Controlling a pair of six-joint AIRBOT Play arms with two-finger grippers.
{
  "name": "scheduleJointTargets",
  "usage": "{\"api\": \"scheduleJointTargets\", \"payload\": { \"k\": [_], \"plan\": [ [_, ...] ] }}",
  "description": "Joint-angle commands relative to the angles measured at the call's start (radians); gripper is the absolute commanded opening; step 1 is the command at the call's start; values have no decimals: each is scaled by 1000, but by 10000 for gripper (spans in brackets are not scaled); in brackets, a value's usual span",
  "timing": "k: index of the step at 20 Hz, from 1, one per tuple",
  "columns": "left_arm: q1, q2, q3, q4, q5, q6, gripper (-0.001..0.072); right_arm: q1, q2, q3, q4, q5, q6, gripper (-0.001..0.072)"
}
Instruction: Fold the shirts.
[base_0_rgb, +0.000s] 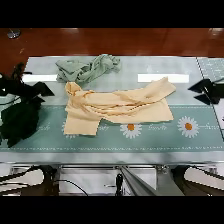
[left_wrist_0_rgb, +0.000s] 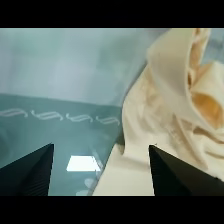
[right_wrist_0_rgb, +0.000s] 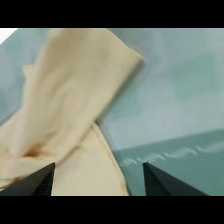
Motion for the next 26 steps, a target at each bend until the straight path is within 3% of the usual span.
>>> {"api": "scheduleJointTargets", "payload": {
  "k": [1, 3, 6, 14, 15, 17, 18, 23, 26],
  "plan": [
    [57, -1, -136, -153, 6, 87, 703, -132, 89, -188, -10, -4, -54, 625],
    [40, -9, -199, -265, 76, 141, 703, -142, 119, -277, 47, -26, -105, 625],
    [0, -63, -208, -378, 82, 234, 702, -141, 120, -330, 129, -11, -167, 617],
    [-63, -135, -208, -406, 84, 247, 698, -141, 120, -334, 134, 5, -170, 617],
    [-66, -136, -208, -404, 84, 248, 649, -141, 120, -334, 134, 5, -170, 617],
    [-74, -139, -208, -404, 85, 259, 115, -141, 120, -334, 131, 5, -170, 617],
    [-82, -140, -208, -404, 85, 277, 21, -141, 119, -334, 126, 5, -170, 617],
    [-110, -139, -208, -404, 86, 304, 20, -141, 119, -352, -21, 13, -105, 617],
    [-110, -139, -208, -404, 85, 304, 20, -120, 92, -386, -26, 24, -96, 617]
  ]
}}
